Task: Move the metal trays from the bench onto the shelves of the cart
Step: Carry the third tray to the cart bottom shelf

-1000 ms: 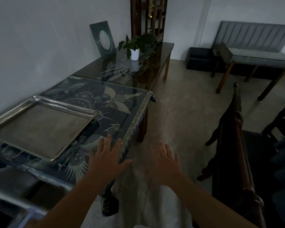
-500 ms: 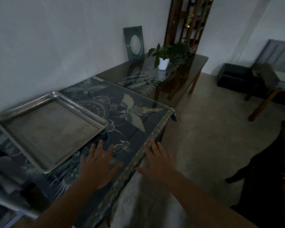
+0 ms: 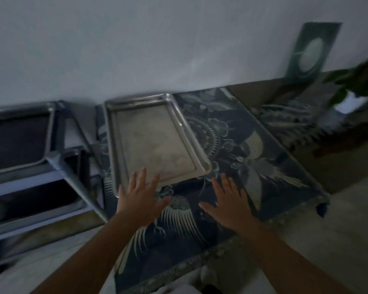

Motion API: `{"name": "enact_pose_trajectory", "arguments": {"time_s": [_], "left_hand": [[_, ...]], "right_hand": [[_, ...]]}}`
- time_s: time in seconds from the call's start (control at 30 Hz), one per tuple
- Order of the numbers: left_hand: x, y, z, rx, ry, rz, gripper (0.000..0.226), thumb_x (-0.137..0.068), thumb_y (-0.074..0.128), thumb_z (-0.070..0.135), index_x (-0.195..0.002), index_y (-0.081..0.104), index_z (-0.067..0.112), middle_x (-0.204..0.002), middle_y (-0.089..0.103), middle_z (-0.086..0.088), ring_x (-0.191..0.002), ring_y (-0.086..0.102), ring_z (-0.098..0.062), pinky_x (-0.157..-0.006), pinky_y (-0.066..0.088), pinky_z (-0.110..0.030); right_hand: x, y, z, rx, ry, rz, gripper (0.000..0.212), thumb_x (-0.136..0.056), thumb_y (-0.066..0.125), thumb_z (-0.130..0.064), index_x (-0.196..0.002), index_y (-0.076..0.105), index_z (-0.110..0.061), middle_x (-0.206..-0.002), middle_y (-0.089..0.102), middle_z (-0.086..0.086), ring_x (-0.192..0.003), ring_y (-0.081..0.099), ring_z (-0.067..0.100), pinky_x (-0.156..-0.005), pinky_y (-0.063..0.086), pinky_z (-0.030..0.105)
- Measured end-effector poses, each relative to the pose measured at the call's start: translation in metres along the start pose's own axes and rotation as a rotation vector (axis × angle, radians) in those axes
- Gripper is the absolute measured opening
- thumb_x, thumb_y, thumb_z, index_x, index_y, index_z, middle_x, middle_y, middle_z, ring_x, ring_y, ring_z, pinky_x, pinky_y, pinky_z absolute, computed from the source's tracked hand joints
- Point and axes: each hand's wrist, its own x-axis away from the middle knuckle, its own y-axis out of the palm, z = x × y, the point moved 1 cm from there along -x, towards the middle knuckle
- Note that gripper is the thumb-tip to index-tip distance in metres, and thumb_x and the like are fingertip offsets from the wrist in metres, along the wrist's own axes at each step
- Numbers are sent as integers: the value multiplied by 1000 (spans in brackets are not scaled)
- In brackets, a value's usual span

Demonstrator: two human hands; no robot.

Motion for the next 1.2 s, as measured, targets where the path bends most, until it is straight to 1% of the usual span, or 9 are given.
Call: {"name": "enact_pose_trajectory", "arguments": {"time_s": [0.13,0.23,0.33,0.53,0.77,0.97,1.03,1.1,1.2], "left_hand": [[-11,12,-16,53,-205,-3,111,-63,-8,97,-158,-1,42,-169,-13,0,-155,-6,-28,-120,15,-59],[-14,16,-20,82,-332,-27,107,-65,-3,97,-158,0,44,-169,-13,0,-155,-7,-26,-120,15,-57],[-19,19,-21,90,-424,-54,91,-78,14,91,-157,3,48,-170,-11,0,-155,-7,-25,-120,16,-56],[-50,18,-30,196,-545,-89,82,-86,29,80,-157,6,47,-170,-8,0,-155,-5,-26,-119,18,-56],[-90,25,-66,376,-617,-81,72,-94,46,63,-157,19,41,-168,7,-8,-153,8,-32,-119,25,-56],[-117,45,-90,693,-755,-45,66,-103,48,33,-159,15,18,-148,44,-28,-128,51,-47,-105,44,-57],[-126,53,-97,747,-827,-2,60,-105,42,33,-157,20,13,-144,48,-30,-125,53,-49,-101,44,-56],[-132,62,-104,769,-850,64,43,-106,35,36,-142,39,12,-125,57,-26,-113,58,-47,-90,47,-52],[-137,75,-111,881,-918,182,35,-106,30,42,-114,52,16,-103,58,-15,-100,59,-39,-82,44,-44]], "right_hand": [[-56,-1,3,20,-157,-70,107,-70,16,-93,-156,-2,-33,-165,-17,-2,-151,-11,22,-117,7,57],[-96,-1,9,42,-242,-113,111,-67,12,-95,-156,-1,-32,-165,-17,-2,-151,-9,23,-117,11,55],[-141,0,14,75,-294,-150,116,-60,6,-99,-156,-2,-34,-164,-18,-4,-151,-9,23,-117,13,53],[-208,-1,13,-13,-273,-197,104,-75,28,-87,-157,2,-28,-166,-11,3,-152,-3,25,-119,17,48],[-256,17,10,-249,-143,-213,91,-89,48,-67,-157,8,-22,-166,0,10,-150,8,29,-120,16,47],[-271,24,-4,-665,41,-18,77,-94,60,-38,-154,21,-10,-156,34,16,-140,37,33,-114,31,44],[-275,26,-4,-718,157,27,53,-97,53,-36,-138,43,-4,-133,55,20,-123,52,38,-101,43,45],[-279,28,-1,-789,255,27,35,-100,45,-37,-110,58,-5,-101,62,16,-100,60,37,-85,46,41],[-285,29,4,-942,363,-15,42,-99,42,-40,-108,64,-5,-96,61,14,-92,58,33,-84,47,39]]}}
